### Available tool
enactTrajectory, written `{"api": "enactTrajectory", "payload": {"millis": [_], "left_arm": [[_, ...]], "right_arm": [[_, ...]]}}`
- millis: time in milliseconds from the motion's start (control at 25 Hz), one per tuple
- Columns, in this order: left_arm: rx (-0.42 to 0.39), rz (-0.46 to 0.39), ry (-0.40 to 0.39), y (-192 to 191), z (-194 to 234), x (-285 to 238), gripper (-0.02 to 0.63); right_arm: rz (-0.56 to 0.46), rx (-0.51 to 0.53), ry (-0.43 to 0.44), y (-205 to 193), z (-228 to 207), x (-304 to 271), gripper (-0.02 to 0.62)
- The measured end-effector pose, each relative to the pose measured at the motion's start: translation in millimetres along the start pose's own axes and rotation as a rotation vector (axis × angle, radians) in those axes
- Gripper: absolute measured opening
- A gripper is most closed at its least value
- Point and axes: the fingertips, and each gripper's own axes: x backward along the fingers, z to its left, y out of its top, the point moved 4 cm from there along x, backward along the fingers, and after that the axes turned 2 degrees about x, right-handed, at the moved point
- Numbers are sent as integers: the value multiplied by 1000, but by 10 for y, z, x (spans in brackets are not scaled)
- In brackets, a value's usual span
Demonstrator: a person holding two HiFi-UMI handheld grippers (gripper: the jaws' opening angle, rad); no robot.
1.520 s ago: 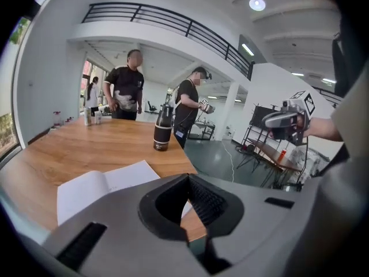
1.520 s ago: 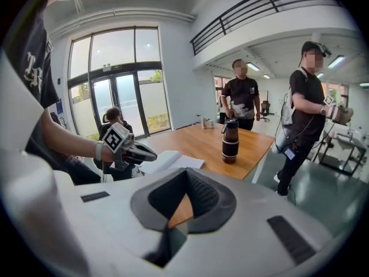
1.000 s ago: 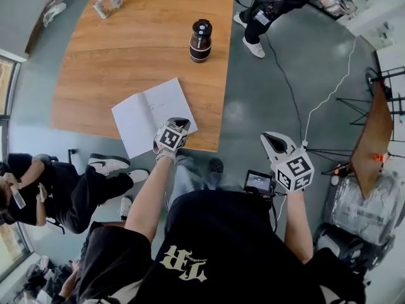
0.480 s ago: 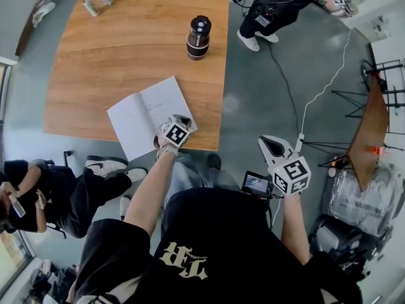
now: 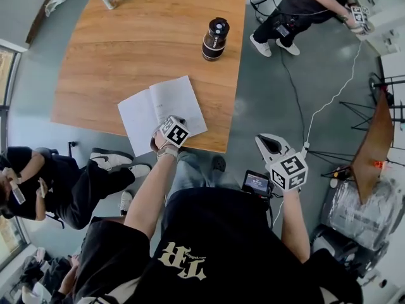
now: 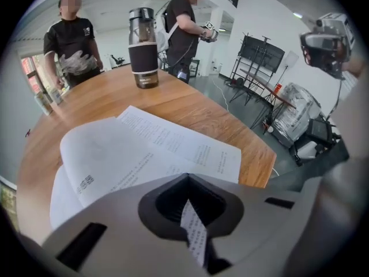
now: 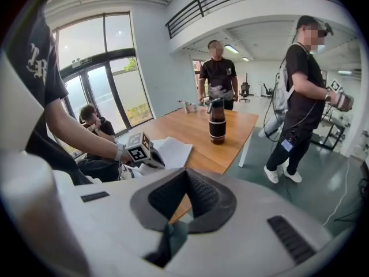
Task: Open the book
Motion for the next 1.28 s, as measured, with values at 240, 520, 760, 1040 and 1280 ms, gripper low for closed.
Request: {"api": "enactTrajectory", "payload": {"millis": [240,520,760,1040,1280], "left_arm": [[98,-32,54,-320,296,299,8],[193,-72,73,-583,450,481,8],[281,-99,70,-791,575,546,8],[338,-131,34,-981,627,658,8],[406,-168,61,-1273,718,886,8]], "right_arm": [[44,46,104,61,136,-499,-11],[120,-27,243,61,212,-1685,-11],[240,-257,302,-67,248,-2827,-11],[354,-282,468,-149,716,-3237,-11],[343,-144,685,129,1638,-3387,-11]]}}
